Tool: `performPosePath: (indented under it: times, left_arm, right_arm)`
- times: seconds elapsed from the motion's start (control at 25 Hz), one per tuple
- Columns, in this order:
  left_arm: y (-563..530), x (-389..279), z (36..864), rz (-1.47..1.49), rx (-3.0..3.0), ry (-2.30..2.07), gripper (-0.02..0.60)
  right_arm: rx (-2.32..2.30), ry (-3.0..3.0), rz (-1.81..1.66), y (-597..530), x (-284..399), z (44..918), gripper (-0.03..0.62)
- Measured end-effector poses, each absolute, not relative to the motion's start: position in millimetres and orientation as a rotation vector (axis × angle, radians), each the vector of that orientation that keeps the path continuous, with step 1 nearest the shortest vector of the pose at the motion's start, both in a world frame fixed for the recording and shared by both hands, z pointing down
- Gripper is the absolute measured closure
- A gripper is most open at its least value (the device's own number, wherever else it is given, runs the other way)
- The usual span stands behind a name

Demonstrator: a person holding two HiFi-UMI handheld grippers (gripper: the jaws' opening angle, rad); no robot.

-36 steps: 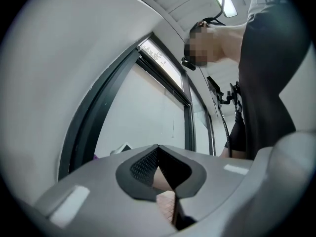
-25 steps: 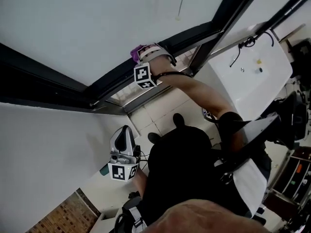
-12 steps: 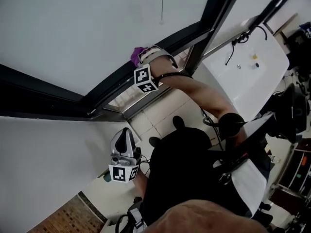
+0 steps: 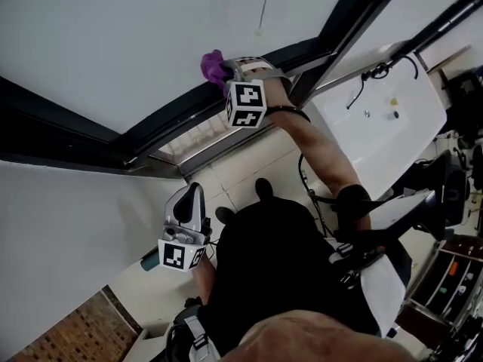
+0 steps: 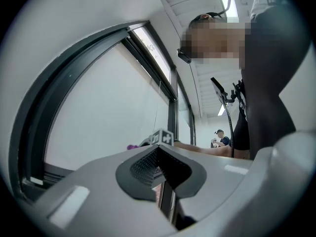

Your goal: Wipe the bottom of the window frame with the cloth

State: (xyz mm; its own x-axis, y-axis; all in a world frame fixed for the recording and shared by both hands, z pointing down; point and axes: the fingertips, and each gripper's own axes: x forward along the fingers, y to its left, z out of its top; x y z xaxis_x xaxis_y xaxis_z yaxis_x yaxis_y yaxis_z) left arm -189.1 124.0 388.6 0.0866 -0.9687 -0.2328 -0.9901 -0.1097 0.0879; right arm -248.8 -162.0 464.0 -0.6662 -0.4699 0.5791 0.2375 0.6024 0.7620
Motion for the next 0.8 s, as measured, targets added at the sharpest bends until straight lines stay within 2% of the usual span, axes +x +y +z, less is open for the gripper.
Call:
performPosePath:
  times: [0.12,0.24,0.36,0.52,0.68,0.8]
  left_arm:
    - [119,-178,382,0.345,-2.253,2.008,0.581]
    - [122,-178,386,0.335,-2.250,2.031,0.581]
    - [128,-188,395,0.339,-2.233,2.090,0.581]
    - [128,-198,401,0.330,-2.203,2.139,0.581]
    - [114,-191,393,0.305,-2.214,2.121,0.581]
    - [108,-178,387,0.263,-2.243,2.071,0.581]
  right_arm:
    - [0.119,-1.756,-1.319,-175,-262,510,0.523]
    - [0.076,-1.596,-1.430,-154,-233,513,0.523]
    - [-0.056,-1.592,-1.360,-115,-181,519,0.523]
    - [-0.225,-1.763,-1.102,-72,-116,514,0.523]
    - [0.133,-2.354,-0.885,-123,-149,412,0.523]
    - [0.316,-2.612,-0.594,-180,-201,403,0.523]
